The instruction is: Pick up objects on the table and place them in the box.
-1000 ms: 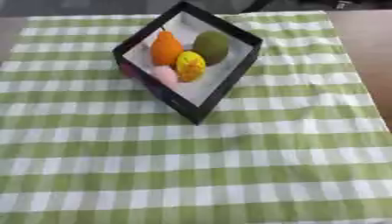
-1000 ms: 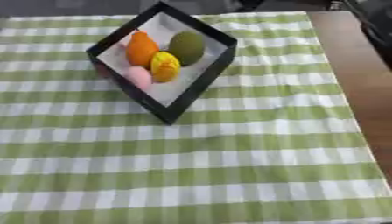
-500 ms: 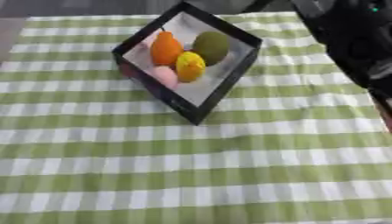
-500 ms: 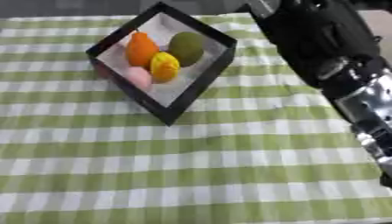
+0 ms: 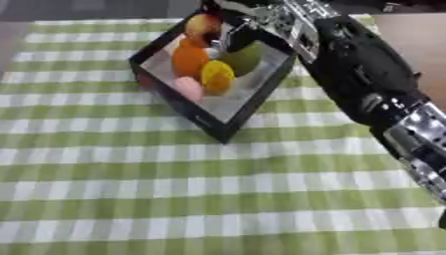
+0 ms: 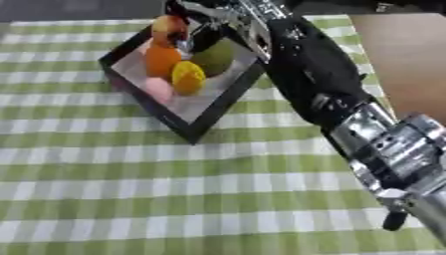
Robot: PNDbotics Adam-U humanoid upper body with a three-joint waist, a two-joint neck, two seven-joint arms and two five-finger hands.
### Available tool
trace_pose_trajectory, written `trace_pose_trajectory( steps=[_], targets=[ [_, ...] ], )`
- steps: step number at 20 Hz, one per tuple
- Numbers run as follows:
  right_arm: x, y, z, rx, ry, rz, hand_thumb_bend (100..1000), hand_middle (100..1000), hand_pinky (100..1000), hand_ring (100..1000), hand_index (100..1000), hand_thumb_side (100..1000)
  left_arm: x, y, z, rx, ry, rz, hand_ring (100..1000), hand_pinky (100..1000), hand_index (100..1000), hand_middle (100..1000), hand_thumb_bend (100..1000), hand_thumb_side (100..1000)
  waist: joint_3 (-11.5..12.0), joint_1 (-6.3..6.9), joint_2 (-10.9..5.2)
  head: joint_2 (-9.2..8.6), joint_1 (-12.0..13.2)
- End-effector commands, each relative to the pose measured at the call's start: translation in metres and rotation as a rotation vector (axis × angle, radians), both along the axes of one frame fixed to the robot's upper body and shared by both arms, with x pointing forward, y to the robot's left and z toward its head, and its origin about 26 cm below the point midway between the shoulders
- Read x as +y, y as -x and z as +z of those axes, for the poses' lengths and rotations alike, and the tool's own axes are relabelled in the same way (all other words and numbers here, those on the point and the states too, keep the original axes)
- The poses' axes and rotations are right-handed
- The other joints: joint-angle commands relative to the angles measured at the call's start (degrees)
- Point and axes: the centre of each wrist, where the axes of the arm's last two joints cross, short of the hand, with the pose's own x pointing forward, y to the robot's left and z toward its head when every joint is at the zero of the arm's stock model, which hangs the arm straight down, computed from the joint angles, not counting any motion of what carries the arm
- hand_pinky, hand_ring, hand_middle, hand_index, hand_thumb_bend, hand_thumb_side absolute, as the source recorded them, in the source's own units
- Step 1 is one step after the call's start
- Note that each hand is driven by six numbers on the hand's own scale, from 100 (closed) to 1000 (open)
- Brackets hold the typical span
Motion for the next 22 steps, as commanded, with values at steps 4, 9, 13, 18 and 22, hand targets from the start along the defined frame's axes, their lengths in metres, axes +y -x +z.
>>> trace_pose_trajectory(
  steps=[4,9,13,18,22],
  targets=[
    [-0.002,-0.002,0.015,-0.09,0.056,-0.02,183,768,923,859,942,642,0.0,0.002,0.009,-0.032,-0.01,-0.005,685,780,769,642,283,422,0.0,0.98,-1.33,-0.36,0.0],
    [-0.003,-0.001,0.024,-0.123,0.0,-0.045,100,801,947,866,959,578,0.0,0.002,0.009,-0.028,-0.01,-0.004,685,781,770,642,285,421,-0.2,1.05,-1.53,-0.38,0.2],
    [-0.006,0.001,0.036,-0.122,-0.05,-0.058,100,804,950,862,970,568,0.001,0.002,0.008,-0.025,-0.011,-0.001,685,781,770,642,285,420,-0.4,1.07,-1.73,-0.4,0.3],
    [-0.01,0.007,0.054,-0.123,-0.132,-0.081,100,796,946,851,971,561,0.002,0.002,0.007,-0.025,-0.012,0.002,685,781,769,641,285,419,-0.7,1.08,-1.89,-0.52,0.5],
    [-0.014,0.014,0.068,-0.15,-0.252,-0.122,100,749,905,804,948,458,0.002,0.003,0.007,-0.023,-0.012,0.006,685,782,769,641,285,420,-0.9,1.1,-1.9,-0.56,0.6]
  ],
)
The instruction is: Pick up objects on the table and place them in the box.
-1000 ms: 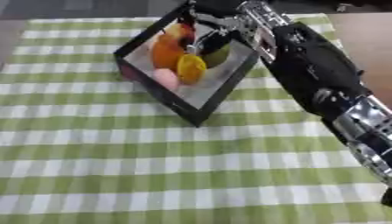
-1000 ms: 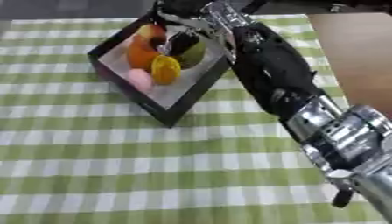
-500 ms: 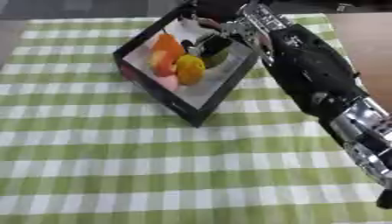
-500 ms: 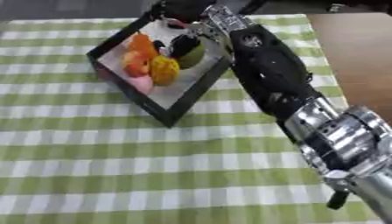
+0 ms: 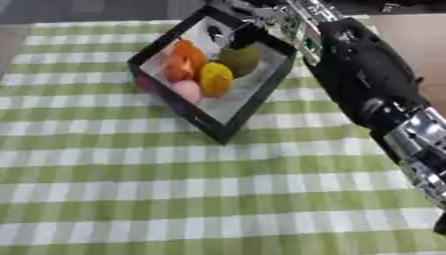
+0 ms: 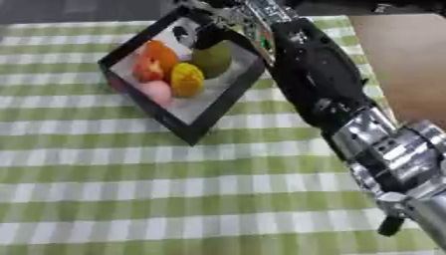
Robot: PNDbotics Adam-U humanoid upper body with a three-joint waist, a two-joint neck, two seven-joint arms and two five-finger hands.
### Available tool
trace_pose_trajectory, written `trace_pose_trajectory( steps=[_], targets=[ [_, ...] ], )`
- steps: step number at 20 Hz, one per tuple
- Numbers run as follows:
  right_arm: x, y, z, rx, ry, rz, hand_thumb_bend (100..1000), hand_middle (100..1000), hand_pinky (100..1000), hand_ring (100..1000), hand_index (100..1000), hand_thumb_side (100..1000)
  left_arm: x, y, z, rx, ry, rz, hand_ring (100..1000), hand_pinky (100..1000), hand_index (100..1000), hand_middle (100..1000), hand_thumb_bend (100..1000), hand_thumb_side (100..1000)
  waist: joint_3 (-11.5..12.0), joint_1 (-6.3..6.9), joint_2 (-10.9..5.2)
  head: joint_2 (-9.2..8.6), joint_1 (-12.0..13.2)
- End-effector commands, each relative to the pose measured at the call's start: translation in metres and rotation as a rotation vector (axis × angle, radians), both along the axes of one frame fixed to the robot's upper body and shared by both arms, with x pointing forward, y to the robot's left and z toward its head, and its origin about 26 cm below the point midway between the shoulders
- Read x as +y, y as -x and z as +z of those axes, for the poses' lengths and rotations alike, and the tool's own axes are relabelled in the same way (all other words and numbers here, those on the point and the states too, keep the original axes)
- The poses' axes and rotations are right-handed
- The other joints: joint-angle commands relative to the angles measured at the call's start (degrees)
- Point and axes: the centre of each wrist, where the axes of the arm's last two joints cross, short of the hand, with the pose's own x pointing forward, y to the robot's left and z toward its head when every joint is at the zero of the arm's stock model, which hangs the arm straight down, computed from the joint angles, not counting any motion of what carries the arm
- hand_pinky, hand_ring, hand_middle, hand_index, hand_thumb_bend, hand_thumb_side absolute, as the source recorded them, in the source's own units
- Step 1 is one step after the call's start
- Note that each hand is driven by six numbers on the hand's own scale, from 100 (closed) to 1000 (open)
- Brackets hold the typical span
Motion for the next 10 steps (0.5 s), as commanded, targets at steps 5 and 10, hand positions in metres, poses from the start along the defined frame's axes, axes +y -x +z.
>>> trace_pose_trajectory(
  steps=[5,10],
  targets=[
    [-0.025,0.022,0.048,-0.022,-0.478,-0.042,100,689,872,758,900,269,0.005,0.003,0.008,-0.027,-0.014,0.017,685,782,769,641,286,419,-0.3,0.88,-1.85,-0.32,0.6],
    [-0.058,0.038,0.051,0.15,-0.747,-0.05,100,737,876,768,925,366,0.006,0.004,0.007,-0.027,-0.01,0.025,683,782,768,641,287,421,-0.8,1.03,-1.71,0.02,1.6]
  ],
)
